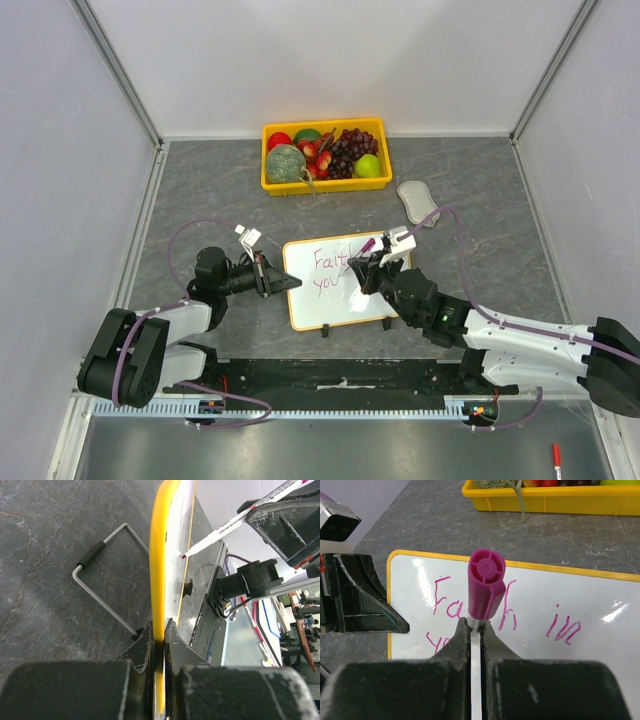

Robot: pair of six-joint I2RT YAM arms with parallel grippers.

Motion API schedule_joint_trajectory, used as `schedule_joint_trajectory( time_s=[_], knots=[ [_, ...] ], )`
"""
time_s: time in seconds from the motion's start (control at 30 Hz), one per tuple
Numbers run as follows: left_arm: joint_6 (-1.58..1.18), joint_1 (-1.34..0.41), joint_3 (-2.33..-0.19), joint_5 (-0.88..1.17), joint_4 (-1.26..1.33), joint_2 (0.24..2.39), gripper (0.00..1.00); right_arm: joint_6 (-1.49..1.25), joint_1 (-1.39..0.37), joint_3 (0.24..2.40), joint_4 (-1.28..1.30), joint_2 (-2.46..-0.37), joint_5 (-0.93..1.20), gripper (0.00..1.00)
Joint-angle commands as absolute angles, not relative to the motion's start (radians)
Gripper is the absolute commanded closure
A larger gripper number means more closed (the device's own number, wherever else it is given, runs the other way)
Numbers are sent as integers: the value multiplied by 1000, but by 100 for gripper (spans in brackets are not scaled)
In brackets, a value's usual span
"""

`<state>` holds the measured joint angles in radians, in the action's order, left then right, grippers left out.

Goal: Write a sentence on the whiteboard

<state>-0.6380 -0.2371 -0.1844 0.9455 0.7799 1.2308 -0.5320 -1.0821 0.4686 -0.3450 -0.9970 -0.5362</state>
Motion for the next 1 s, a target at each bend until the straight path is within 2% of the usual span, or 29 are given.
schedule_joint_trajectory(
  time_s=[0.0,0.63,0.97],
  knots=[
    [-552,-235,-189,870,773,1238,98,-526,-1077,508,-345,-1011,-560,100],
    [-554,-235,-190,870,773,1241,98,-561,-1075,433,-290,-989,-488,100],
    [-552,-235,-190,870,773,1241,98,-552,-1075,482,-276,-933,-497,100]
  ],
)
